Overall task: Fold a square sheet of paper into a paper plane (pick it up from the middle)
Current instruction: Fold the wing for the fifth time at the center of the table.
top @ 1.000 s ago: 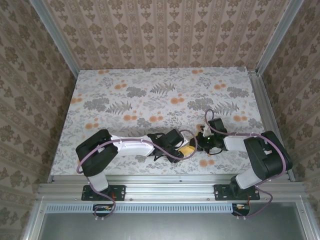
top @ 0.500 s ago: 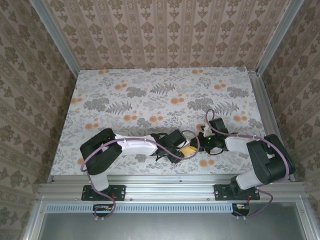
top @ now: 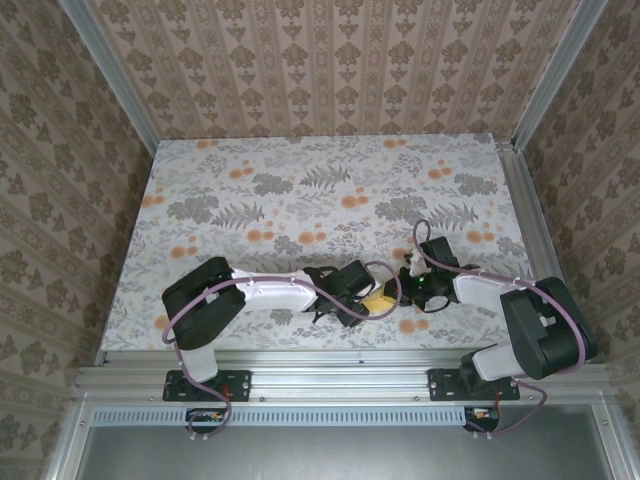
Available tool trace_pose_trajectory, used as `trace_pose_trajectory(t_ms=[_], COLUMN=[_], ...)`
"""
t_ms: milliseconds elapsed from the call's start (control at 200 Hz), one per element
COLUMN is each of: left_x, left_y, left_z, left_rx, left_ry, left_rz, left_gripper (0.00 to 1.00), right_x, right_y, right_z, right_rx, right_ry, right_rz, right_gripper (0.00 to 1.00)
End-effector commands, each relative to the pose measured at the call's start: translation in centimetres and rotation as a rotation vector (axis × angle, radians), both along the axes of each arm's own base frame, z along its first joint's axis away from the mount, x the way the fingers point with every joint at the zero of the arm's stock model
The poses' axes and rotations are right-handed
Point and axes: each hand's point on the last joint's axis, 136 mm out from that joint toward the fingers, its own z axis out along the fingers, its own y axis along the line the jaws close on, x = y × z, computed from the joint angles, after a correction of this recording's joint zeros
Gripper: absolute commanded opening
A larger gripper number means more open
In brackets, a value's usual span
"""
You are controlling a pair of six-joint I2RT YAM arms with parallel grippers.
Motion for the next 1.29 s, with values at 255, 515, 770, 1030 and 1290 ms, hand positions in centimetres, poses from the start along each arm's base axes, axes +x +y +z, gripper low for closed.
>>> trace_pose_trajectory(t_ms=[255, 515, 770, 1030, 1290], left_x=[-0.3, -0.2, -0.2, -0.5, -1.4], left_y=[3.4, 3.4, 3.2, 2.6, 1.2], left_z=[-4.7, -4.8, -4.9, -3.9, -1.7], left_rx=[0.189, 0.194, 0.194, 0.168, 0.091], left_ry=[0.014, 0.011, 0.014, 0.014, 0.022], left_rz=[0.012, 0.01, 0.004, -0.007, -0.069], left_gripper=[0.54, 0.54, 0.54, 0.54, 0.55], right_x=[-1.5, -2.6, -4.0, -4.4, -4.9], right_y=[-1.2, -1.5, -1.5, -1.2, -2.3], right_z=[0.1, -0.4, -0.8, -1.1, -2.2], right_rx=[-0.065, -0.076, -0.111, -0.148, -0.227], right_ry=[0.005, 0.023, 0.037, 0.033, 0.043], right_rz=[0.015, 0.017, 0.043, 0.062, 0.069], right_gripper=[0.0, 0.0, 0.0, 0.0, 0.0])
